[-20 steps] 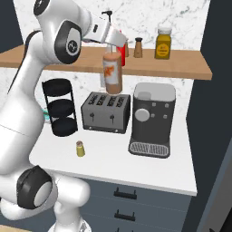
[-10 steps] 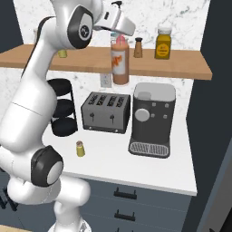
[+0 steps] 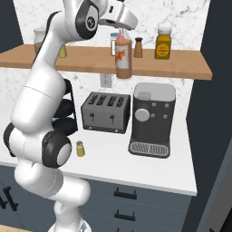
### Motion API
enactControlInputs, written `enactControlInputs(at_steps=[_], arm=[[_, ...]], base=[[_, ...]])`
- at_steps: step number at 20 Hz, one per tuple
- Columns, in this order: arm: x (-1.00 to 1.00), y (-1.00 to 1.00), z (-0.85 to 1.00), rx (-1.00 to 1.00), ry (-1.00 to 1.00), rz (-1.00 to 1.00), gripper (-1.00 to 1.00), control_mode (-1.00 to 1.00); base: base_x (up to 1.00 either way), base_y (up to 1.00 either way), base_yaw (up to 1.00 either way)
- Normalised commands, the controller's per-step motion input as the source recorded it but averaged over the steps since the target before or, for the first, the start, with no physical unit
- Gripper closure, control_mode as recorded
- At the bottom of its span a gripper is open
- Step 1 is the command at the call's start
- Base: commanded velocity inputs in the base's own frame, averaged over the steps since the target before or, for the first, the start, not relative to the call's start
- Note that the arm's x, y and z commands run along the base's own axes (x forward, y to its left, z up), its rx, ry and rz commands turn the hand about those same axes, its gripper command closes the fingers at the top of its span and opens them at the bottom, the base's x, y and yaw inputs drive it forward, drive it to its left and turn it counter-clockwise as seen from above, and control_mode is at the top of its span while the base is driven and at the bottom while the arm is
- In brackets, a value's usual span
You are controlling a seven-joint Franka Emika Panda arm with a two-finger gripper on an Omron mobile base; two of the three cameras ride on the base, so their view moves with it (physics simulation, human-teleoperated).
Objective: Put the shaker and condiment bottle from the counter next to their counterparts in the cabinet.
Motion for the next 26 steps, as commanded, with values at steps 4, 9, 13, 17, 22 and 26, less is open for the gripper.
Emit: enactControlInputs(at_steps=[4, 9, 13, 17, 22, 26], arm=[[0.36, -0.11, 0.21, 0.0, 0.0, 0.0, 1.0, -1.0], [0.46, -0.02, 0.02, 0.0, 0.05, 0.0, 1.0, -1.0], [0.46, -0.13, 0.0, 0.0, 0.03, 0.0, 1.0, -1.0], [0.42, -0.29, 0.0, 0.0, 0.0, 0.0, 1.0, -1.0], [0.26, -0.28, 0.0, 0.0, -0.03, 0.0, 1.0, -1.0], [0.03, -0.19, 0.09, 0.0, -0.16, 0.0, 1.0, -1.0]], base=[[0.0, 0.0, 0.0], [0.0, 0.0, 0.0], [0.0, 0.0, 0.0], [0.0, 0.0, 0.0], [0.0, 0.0, 0.0], [0.0, 0.0, 0.0]])
